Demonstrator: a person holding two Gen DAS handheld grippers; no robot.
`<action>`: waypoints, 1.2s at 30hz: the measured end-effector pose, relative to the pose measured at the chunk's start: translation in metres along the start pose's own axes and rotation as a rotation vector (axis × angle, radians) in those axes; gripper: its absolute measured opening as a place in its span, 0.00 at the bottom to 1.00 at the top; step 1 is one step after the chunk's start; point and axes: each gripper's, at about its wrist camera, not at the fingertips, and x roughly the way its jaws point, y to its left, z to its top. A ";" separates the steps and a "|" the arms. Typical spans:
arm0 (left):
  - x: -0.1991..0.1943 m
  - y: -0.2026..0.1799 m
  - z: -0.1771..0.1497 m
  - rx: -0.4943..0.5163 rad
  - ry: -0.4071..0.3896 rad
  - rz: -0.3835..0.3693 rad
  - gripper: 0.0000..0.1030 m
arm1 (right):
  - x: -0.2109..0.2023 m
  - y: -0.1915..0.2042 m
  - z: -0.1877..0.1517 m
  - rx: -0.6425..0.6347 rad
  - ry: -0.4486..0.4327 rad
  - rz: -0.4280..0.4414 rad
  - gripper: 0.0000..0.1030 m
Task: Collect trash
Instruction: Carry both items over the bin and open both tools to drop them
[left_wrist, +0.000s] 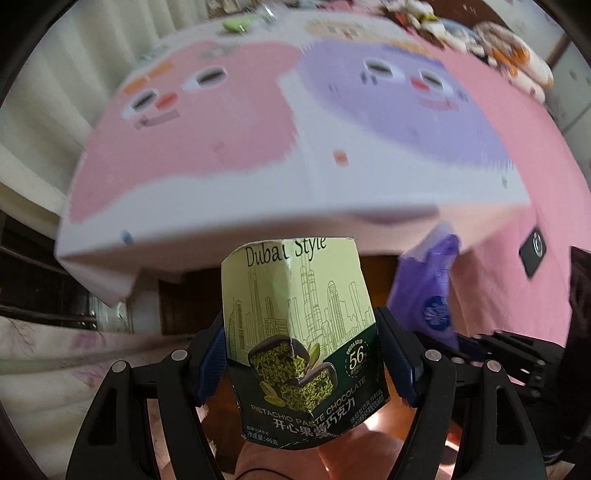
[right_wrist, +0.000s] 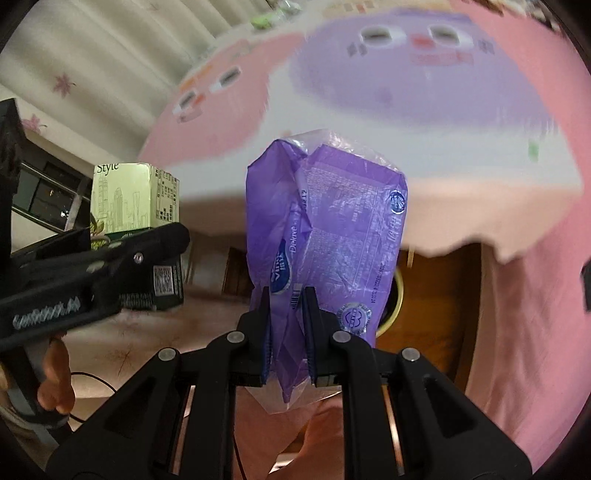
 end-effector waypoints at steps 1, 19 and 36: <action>0.010 -0.004 -0.005 0.010 0.016 -0.005 0.72 | 0.007 -0.003 -0.006 0.013 0.013 0.002 0.12; 0.232 0.002 -0.059 0.026 0.167 -0.128 0.75 | 0.202 -0.110 -0.083 0.202 0.133 -0.048 0.12; 0.299 0.036 -0.047 -0.015 0.190 -0.106 0.91 | 0.263 -0.129 -0.073 0.179 0.131 -0.064 0.43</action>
